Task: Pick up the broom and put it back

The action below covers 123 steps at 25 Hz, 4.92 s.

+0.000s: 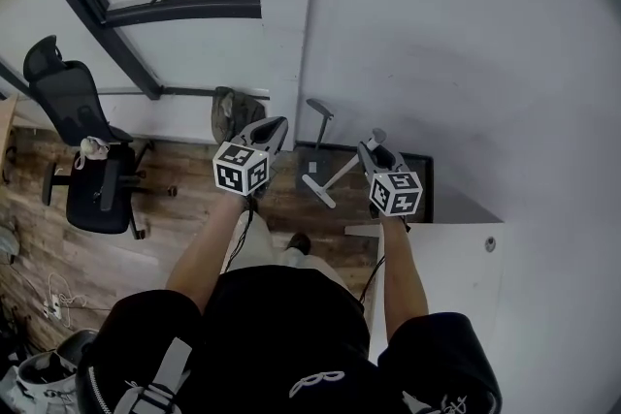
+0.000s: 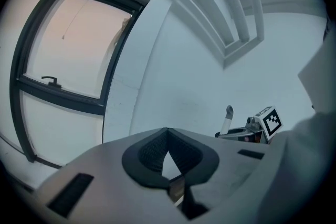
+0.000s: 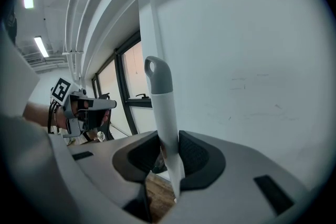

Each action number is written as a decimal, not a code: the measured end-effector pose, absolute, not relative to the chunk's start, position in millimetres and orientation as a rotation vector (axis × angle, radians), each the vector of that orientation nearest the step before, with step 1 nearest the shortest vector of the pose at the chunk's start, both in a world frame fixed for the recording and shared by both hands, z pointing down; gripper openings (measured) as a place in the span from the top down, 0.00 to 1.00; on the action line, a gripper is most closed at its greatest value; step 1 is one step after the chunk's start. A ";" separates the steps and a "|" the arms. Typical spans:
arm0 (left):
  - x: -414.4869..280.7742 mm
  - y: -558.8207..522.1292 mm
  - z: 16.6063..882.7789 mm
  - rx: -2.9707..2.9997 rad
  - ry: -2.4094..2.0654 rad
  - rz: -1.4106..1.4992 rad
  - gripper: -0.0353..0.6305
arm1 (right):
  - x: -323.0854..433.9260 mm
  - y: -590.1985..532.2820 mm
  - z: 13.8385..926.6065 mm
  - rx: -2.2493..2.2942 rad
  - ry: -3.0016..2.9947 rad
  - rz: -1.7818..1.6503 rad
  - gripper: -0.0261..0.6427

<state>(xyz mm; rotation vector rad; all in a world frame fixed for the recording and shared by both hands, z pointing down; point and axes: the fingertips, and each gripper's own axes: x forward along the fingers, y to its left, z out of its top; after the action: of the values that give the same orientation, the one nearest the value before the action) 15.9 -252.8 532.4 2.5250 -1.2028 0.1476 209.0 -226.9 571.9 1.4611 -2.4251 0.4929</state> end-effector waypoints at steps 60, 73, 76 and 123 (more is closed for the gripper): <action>-74.0 -383.2 669.5 2.418 -1.146 0.312 0.92 | 70.1 -410.4 788.9 1.260 -2.226 0.793 0.78; -58.4 -407.9 663.5 2.466 -1.086 0.353 0.92 | 76.8 -449.5 793.3 1.344 -2.122 0.919 0.78; -56.9 -409.8 659.5 2.473 -1.087 0.349 0.92 | 79.0 -457.4 787.7 1.360 -2.100 0.914 0.78; -33.9 -269.1 573.1 2.472 -1.269 0.227 0.92 | 137.1 -294.2 586.9 1.404 -2.401 0.490 0.92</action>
<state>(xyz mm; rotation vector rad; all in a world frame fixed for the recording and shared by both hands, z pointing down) -33.9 -269.1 573.1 2.4716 -1.2686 0.2273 137.1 -294.2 586.9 1.4041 -2.4005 0.4897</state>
